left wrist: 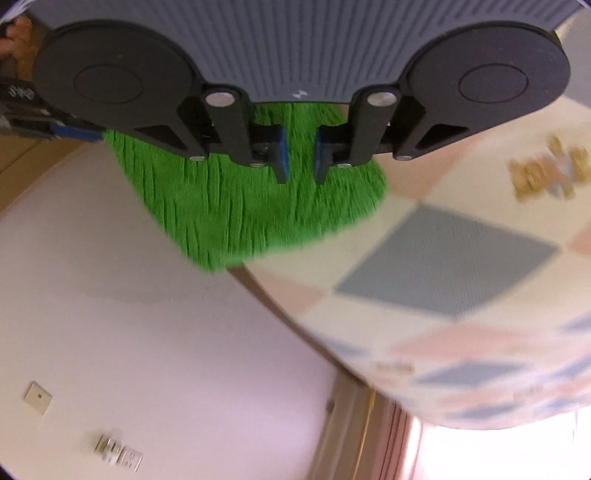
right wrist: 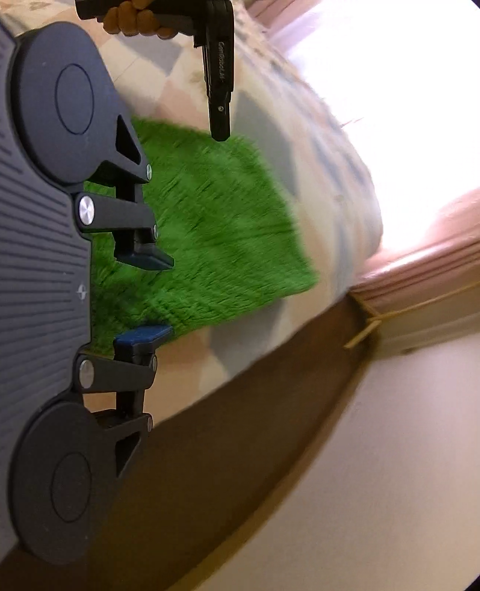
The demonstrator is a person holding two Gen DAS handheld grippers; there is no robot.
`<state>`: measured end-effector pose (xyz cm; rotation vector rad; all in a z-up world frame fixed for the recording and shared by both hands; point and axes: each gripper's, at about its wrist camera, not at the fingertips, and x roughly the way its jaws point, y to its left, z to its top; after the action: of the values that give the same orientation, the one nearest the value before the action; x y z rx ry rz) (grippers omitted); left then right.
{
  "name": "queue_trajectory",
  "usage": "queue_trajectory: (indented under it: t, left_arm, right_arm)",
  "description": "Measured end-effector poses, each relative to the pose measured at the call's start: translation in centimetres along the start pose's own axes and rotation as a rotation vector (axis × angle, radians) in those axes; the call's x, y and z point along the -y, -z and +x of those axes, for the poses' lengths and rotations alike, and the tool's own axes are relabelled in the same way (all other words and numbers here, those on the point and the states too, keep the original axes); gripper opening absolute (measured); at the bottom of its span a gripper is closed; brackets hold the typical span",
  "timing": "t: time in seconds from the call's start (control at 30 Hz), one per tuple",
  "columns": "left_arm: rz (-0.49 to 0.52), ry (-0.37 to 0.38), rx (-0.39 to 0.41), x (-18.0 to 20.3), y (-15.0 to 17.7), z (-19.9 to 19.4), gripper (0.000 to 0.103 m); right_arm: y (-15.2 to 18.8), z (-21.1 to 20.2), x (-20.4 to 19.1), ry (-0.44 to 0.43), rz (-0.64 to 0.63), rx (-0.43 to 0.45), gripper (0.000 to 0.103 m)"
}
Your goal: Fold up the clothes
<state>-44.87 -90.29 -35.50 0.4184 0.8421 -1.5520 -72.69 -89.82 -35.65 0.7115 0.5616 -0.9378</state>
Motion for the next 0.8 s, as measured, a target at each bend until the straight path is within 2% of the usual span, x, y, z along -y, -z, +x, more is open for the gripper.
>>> queue_trajectory:
  t: [0.1,0.13,0.23,0.33,0.47,0.5,0.6,0.67,0.7,0.73,0.77,0.8]
  left_arm:
    - [0.027,-0.046,-0.036,-0.4,-0.7,2.3,0.013]
    - [0.041,-0.067,-0.065,-0.6,-0.5,3.5,0.017]
    - [0.065,-0.081,-0.095,-0.8,-0.3,4.9,0.018]
    - [0.049,-0.083,-0.096,-0.7,-1.0,3.0,0.016]
    - [0.064,-0.019,-0.082,0.6,-0.6,-1.2,0.017]
    - [0.085,-0.012,-0.1,0.9,0.1,-1.3,0.017]
    - [0.138,-0.021,-0.185,1.7,2.3,-0.1,0.019]
    - [0.116,-0.04,-0.245,1.3,3.0,0.6,0.02]
    - [0.113,-0.047,-0.25,1.2,3.1,-0.2,0.021]
    - [0.112,-0.054,-0.25,1.2,3.0,-1.3,0.029]
    - [0.111,-0.06,-0.249,1.1,3.0,-2.3,0.044]
    - [0.119,-0.072,-0.251,1.3,3.0,-3.8,0.049]
  right_arm:
    - [1.4,-1.5,-1.7,0.025,-0.035,0.029,0.038]
    - [2.0,-1.8,-2.3,0.032,-0.049,0.033,0.038]
    - [4.5,0.1,-3.9,0.072,-0.089,-0.048,0.039]
    - [4.3,0.4,-5.5,0.128,-0.128,-0.035,0.04]
    - [4.4,-2.7,-6.2,0.1,-0.034,0.026,0.04]
    - [4.7,-3.5,-6.4,0.096,-0.019,0.04,0.04]
    - [6.9,-2.3,-7.3,0.14,-0.016,-0.031,0.04]
    - [7.6,-1.1,-7.7,0.162,0.017,-0.061,0.044]
    - [7.4,-1.4,-7.8,0.169,0.046,-0.057,0.044]
    - [7.3,-1.7,-7.9,0.177,0.076,-0.052,0.044]
    - [7.1,-1.9,-8.0,0.184,0.105,-0.047,0.044]
    - [7.0,-2.8,-8.3,0.189,0.111,-0.032,0.044]
